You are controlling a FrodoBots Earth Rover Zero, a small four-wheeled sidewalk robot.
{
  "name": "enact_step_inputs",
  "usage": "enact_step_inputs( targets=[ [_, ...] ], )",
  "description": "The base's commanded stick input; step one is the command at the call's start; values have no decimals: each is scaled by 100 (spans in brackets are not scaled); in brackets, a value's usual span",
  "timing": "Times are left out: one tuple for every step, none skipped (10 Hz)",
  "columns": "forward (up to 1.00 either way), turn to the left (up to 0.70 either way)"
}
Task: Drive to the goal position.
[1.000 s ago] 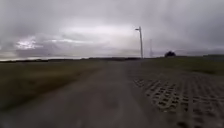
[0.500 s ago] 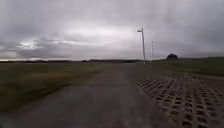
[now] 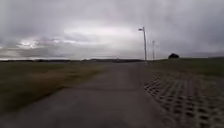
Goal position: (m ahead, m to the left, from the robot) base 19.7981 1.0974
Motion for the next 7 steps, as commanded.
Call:
enact_step_inputs(
  targets=[
    [100, 0],
    [100, 0],
    [100, 0],
    [100, 0],
    [100, 0],
    [100, 0],
    [100, 0]
  ],
)
